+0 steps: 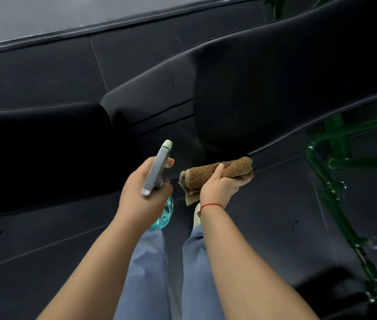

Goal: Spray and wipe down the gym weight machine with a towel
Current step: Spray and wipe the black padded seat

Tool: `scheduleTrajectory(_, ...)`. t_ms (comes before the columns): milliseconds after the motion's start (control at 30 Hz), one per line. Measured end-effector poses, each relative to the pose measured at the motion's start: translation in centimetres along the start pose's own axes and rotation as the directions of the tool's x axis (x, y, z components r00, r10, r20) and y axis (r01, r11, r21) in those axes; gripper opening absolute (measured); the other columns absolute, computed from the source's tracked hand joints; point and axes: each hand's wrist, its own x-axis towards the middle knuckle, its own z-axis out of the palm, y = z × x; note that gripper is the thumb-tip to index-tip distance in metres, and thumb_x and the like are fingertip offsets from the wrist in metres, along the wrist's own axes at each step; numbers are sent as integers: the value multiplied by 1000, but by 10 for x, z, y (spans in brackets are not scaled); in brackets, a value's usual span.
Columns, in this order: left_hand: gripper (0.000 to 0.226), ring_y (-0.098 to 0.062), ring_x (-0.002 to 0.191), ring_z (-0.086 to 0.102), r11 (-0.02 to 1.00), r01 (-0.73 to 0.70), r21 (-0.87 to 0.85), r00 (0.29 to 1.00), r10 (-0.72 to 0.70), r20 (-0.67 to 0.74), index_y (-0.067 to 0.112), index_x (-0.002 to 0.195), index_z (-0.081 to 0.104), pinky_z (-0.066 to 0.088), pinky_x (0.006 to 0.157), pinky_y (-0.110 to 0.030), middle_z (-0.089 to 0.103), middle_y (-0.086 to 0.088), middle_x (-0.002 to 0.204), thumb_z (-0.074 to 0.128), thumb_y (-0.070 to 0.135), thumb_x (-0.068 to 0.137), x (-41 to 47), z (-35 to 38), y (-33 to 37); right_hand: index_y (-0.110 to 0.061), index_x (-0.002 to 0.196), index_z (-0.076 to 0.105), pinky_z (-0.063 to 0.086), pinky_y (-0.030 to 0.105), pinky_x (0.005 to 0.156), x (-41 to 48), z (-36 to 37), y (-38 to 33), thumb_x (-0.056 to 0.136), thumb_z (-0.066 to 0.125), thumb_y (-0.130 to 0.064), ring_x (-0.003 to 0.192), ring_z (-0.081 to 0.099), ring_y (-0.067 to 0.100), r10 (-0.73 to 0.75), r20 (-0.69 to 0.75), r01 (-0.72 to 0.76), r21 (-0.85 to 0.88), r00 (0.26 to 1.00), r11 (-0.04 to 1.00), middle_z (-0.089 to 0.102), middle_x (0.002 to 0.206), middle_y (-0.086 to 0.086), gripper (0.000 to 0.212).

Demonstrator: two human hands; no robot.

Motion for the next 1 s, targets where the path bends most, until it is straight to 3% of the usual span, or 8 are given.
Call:
scheduleTrajectory(133,44,-22,88,65,999,5,40,1000,-5,5,33,111,66,58,83,-52,66,7,94,66,-3,87,11,-32,-3,-15,160,-3,44,36,89,-26,17,-10,103,53,-32,127,52,38,110,-15,-110,-16,994,994,35,152,19,81)
scheduleTrajectory(333,45,-26,82,64,1000,0,-7,1000,0,14,36,109,65,57,80,-55,64,3,84,65,-2,86,26,-63,0,-5,144,20,42,34,84,-32,19,-45,104,52,-34,112,55,32,264,-61,-264,13,963,965,46,142,20,59)
scheduleTrajectory(400,45,-25,84,64,1000,-12,-11,1000,12,26,36,109,64,58,83,-54,64,2,86,66,-3,87,31,-68,3,-6,145,20,41,31,88,-38,15,-56,103,53,-33,108,51,26,173,-56,-173,2,983,985,45,142,18,60)
scheduleTrajectory(500,49,-21,84,65,999,-27,-29,999,28,30,45,101,61,58,84,-50,65,7,88,66,-2,88,38,-75,6,-12,151,22,39,27,98,-41,12,-76,97,65,-26,128,48,26,-159,-26,157,-55,987,986,36,149,14,70)
scheduleTrajectory(633,48,-22,82,66,998,-32,-54,999,34,35,43,100,63,58,83,-50,66,2,82,66,-3,87,47,-83,0,-25,139,55,44,30,98,-3,9,-115,84,78,-19,109,53,15,-627,-153,559,-328,764,761,43,131,1,60)
scheduleTrajectory(733,47,-22,80,65,996,-10,-88,999,13,40,43,101,64,58,80,-45,64,2,80,66,-3,87,52,-89,-7,-37,139,55,35,47,103,37,13,-136,87,67,-27,122,49,28,-748,-274,481,-624,604,616,45,141,3,55)
scheduleTrajectory(867,45,-19,70,57,988,47,-144,999,-43,25,40,103,65,51,66,-35,61,4,77,65,-3,88,58,-93,-19,-43,155,28,25,55,109,55,37,-128,93,59,-36,134,38,37,-758,-140,361,-815,637,454,30,158,7,70)
scheduleTrajectory(1000,43,-18,71,55,985,63,-161,998,-60,25,37,107,65,48,65,-30,60,1,81,65,-2,89,59,-95,-24,-44,153,33,21,51,107,25,75,-94,83,68,-24,133,40,34,-787,76,473,-833,612,287,36,157,4,81)
